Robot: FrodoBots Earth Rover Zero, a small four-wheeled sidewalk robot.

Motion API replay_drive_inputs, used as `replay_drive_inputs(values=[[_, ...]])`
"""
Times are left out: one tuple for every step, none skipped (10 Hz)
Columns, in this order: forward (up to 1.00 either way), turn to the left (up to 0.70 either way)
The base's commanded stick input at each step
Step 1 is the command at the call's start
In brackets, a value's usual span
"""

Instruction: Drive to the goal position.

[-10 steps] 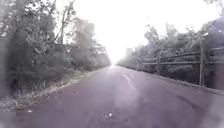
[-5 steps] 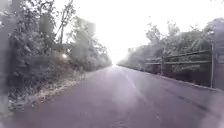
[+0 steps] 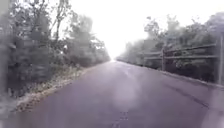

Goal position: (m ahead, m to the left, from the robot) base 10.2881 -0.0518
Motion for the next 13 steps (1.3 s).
replay_drive_inputs(values=[[1.00, 0.00], [1.00, 0.00], [1.00, 0.00], [1.00, 0.00], [1.00, 0.00], [1.00, 0.00], [1.00, 0.00], [1.00, 0.00], [1.00, 0.00], [0.64, 0.00], [0.11, 0.00], [0.00, 0.00], [0.00, 0.00]])
